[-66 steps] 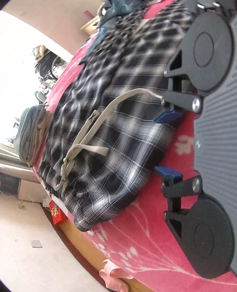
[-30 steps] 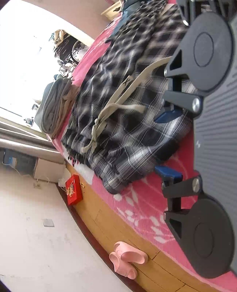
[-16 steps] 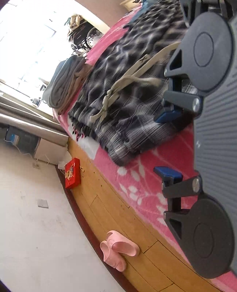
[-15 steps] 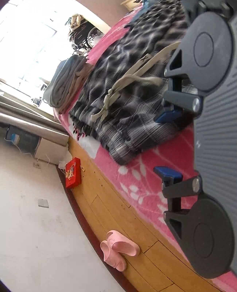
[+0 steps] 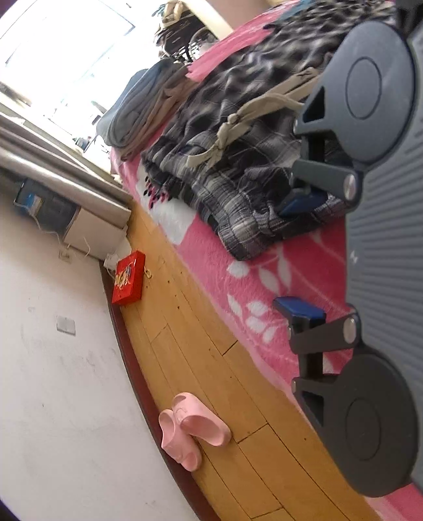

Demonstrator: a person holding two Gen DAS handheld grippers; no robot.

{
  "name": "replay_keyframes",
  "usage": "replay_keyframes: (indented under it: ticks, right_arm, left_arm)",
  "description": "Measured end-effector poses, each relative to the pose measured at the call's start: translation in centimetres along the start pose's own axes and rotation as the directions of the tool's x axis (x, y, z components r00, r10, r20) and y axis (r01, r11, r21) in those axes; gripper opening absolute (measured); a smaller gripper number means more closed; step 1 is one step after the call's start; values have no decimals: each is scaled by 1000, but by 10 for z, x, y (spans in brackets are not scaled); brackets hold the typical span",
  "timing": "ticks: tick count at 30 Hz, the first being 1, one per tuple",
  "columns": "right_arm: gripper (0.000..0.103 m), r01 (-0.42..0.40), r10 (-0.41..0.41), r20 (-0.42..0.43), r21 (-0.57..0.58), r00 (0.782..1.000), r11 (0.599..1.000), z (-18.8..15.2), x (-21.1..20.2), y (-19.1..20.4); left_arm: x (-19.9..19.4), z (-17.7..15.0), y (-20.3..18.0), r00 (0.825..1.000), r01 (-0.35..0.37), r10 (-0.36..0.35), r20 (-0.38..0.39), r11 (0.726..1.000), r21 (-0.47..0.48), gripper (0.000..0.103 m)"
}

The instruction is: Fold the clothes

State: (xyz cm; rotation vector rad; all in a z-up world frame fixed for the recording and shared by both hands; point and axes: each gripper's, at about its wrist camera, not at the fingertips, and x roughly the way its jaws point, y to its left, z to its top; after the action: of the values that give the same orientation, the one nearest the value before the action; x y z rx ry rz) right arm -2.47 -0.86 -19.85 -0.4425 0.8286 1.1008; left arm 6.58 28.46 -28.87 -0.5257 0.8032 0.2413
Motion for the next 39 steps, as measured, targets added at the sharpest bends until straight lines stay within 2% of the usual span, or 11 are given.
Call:
replay_keyframes:
  ticks: [2,5,10,15,18,20,23,25,29,35,39]
  right_arm:
    - [30,-34,33,46,15,998,999,-3,-16,3]
    - [29,-112,100,84,159,991,981,-17,-43,-14]
    - [29,-44,32,45,296,998,954,-62,-74,-41]
    - [29,110,-114,-22,493,993,863,-149,-110,-60]
    - [29,148,-189,-10,666,982,732,-206,-154,-70]
    - [29,197,-269,-31,760,963,619,-242,-185,-75]
    - [30,295,-433,-132,895,892,335,-298,-242,-78]
    - [31,262,-501,-166,956,850,128,-334,-278,-73]
    - [31,122,-552,-157,987,819,-100,-376,-316,-49]
    - [31,-142,-504,-56,927,862,-346,-422,-299,-23]
    - [31,-223,-457,-12,861,889,-457,-438,-279,-10]
  left_arm:
    - [-6,0,0,1000,-4,4,9,1000,-15,56]
    - [-16,1,0,1000,-1,2,20,999,-33,56]
    - [-31,-5,-18,999,46,-46,14,999,-5,57]
    - [-35,-23,-48,996,89,-86,-37,993,83,61]
    - [-33,-30,-60,994,100,-94,-52,987,123,63]
    - [-30,-33,-64,994,98,-91,-61,988,122,64]
    - [-25,-34,-64,993,95,-89,-72,991,89,64]
    - [-22,-35,-62,994,88,-83,-75,994,65,65]
    - [-16,-37,-58,994,70,-67,-92,997,23,65]
    - [-15,-42,-62,996,38,-36,-83,999,23,65]
    - [-15,-44,-65,997,19,-17,-77,999,27,65]
